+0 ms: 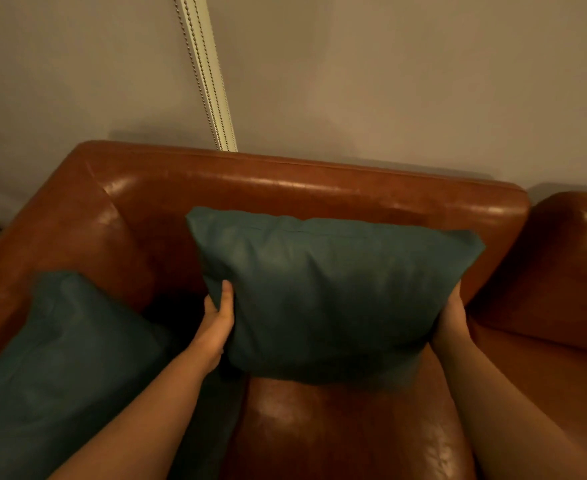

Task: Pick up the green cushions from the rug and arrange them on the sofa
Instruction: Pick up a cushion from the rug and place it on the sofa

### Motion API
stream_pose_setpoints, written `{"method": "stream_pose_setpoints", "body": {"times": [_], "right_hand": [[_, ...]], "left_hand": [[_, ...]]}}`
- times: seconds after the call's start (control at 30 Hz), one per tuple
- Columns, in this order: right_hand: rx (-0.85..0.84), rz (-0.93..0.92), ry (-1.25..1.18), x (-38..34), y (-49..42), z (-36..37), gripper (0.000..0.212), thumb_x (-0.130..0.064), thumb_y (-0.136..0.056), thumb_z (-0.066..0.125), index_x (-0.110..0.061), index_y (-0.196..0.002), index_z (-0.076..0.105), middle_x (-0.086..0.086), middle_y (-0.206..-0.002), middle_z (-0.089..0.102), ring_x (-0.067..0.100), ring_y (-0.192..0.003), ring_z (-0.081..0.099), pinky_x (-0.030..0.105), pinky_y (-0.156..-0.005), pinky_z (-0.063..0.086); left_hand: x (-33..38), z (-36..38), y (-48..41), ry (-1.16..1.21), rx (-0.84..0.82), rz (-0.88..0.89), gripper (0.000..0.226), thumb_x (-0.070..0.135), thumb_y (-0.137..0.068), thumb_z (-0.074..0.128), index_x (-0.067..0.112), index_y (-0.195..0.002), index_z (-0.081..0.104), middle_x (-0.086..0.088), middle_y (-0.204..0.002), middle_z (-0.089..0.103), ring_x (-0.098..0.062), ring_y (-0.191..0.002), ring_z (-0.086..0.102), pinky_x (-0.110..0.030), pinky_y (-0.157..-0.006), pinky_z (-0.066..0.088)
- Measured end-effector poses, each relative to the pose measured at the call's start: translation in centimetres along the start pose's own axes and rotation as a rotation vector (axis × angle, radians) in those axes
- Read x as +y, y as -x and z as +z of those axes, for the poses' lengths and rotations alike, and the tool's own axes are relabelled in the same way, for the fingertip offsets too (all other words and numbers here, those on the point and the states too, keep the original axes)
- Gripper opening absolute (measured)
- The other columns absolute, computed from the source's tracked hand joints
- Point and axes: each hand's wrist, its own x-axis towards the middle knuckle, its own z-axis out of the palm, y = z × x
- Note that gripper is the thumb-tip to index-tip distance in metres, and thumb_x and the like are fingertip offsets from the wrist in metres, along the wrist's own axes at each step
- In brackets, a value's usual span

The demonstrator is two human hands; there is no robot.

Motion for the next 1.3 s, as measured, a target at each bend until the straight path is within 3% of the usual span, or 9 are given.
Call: {"method": "stream_pose_setpoints", "body": {"times": [0.17, 0.27, 0.53, 0.6, 0.67, 0.77, 0.93, 1.07, 1.3], "right_hand": [[-0.119, -0.109, 0.131, 1.3, -0.4, 0.0, 0.039, -0.055, -0.088, 0.050, -0.043, -0.125, 0.051, -0.005, -0.130, 0.058, 0.020, -0.114, 0.055, 0.041, -0.089, 0.045], [-0.145, -0.125, 0.220, 1.7, -0.8, -0.5, 0.057, -0.059, -0.081, 0.050, -0.038, -0.134, 0.046, -0.004, -0.134, 0.055, 0.022, -0.119, 0.052, 0.046, -0.096, 0.044], [-0.134, -0.184, 0.319, 0.9, -1.2, -0.6, 0.048, -0.045, -0.096, 0.038, -0.032, -0.142, 0.039, 0.000, -0.143, 0.047, 0.026, -0.130, 0.044, 0.050, -0.106, 0.039], [-0.102, -0.196, 0.251, 0.7, 0.2, -0.5, 0.041, -0.054, -0.088, 0.045, -0.046, -0.128, 0.051, -0.012, -0.127, 0.058, 0.020, -0.120, 0.052, 0.043, -0.095, 0.045], [-0.079, -0.169, 0.140, 0.7, 0.8, -0.3, 0.025, -0.055, -0.082, 0.052, -0.051, -0.105, 0.059, -0.018, -0.112, 0.063, 0.016, -0.110, 0.058, 0.041, -0.089, 0.048], [-0.103, -0.200, 0.149, 0.5, 1.3, 0.6, 0.015, -0.050, -0.085, 0.051, -0.053, -0.098, 0.058, -0.016, -0.111, 0.063, 0.017, -0.110, 0.058, 0.042, -0.091, 0.047], [-0.166, -0.256, 0.306, -0.8, -0.3, 2.4, 0.047, -0.047, -0.099, 0.036, -0.033, -0.144, 0.034, -0.002, -0.146, 0.043, 0.025, -0.133, 0.040, 0.037, -0.105, 0.035], [-0.108, -0.214, 0.363, -1.4, -0.4, 2.9, 0.057, -0.054, -0.097, 0.033, -0.030, -0.148, 0.026, 0.003, -0.150, 0.038, 0.030, -0.136, 0.035, 0.033, -0.097, 0.031], [-0.040, -0.118, 0.448, -2.2, 1.7, 1.9, 0.069, -0.066, -0.092, 0.022, -0.025, -0.148, 0.027, 0.007, -0.151, 0.036, 0.034, -0.138, 0.033, 0.049, -0.113, 0.027]], "left_hand": [[-1.0, 0.2, -0.8, 0.024, 0.069, -0.008, 0.112, 0.085, -0.054, 0.034, 0.030, -0.149, 0.012, 0.002, -0.154, 0.028, -0.023, -0.139, 0.030, -0.043, -0.111, 0.026], [-1.8, -0.1, -1.2, 0.039, 0.095, -0.030, 0.119, 0.089, -0.048, 0.034, 0.030, -0.149, 0.012, 0.003, -0.154, 0.028, -0.022, -0.140, 0.029, -0.043, -0.110, 0.026], [-0.9, 0.6, -1.5, 0.109, 0.135, -0.035, 0.099, 0.078, -0.072, 0.040, 0.019, -0.148, 0.018, -0.007, -0.151, 0.034, -0.029, -0.136, 0.036, -0.046, -0.112, 0.031], [-0.6, 1.0, -0.8, -0.025, 0.295, 0.088, 0.087, 0.069, -0.082, 0.042, 0.011, -0.145, 0.027, -0.015, -0.147, 0.038, -0.032, -0.134, 0.038, -0.041, -0.111, 0.031], [0.3, 1.7, 0.7, -0.160, 0.425, 0.415, 0.084, 0.059, -0.083, 0.051, 0.008, -0.145, 0.027, -0.020, -0.147, 0.034, -0.033, -0.137, 0.032, -0.035, -0.113, 0.025], [1.5, 2.7, 1.7, -0.358, 0.398, 0.736, 0.105, 0.054, -0.071, 0.070, 0.024, -0.150, 0.008, -0.017, -0.155, 0.014, -0.026, -0.144, 0.014, -0.034, -0.115, 0.016], [2.4, 3.8, -0.4, -0.581, 0.431, 0.617, 0.107, 0.079, -0.061, 0.053, 0.042, -0.148, 0.003, -0.012, -0.159, -0.007, -0.041, -0.144, 0.006, -0.057, -0.114, 0.019], [2.8, 4.3, -1.3, -0.662, 0.435, 0.490, 0.107, 0.080, -0.062, 0.052, 0.041, -0.148, 0.000, -0.011, -0.159, -0.009, -0.046, -0.142, 0.006, -0.059, -0.110, 0.018], [3.3, 3.1, 0.0, -0.688, 0.366, 0.397, 0.109, 0.075, -0.067, 0.057, 0.043, -0.146, -0.010, -0.009, -0.158, -0.013, -0.042, -0.143, 0.010, -0.060, -0.110, 0.024]]}}
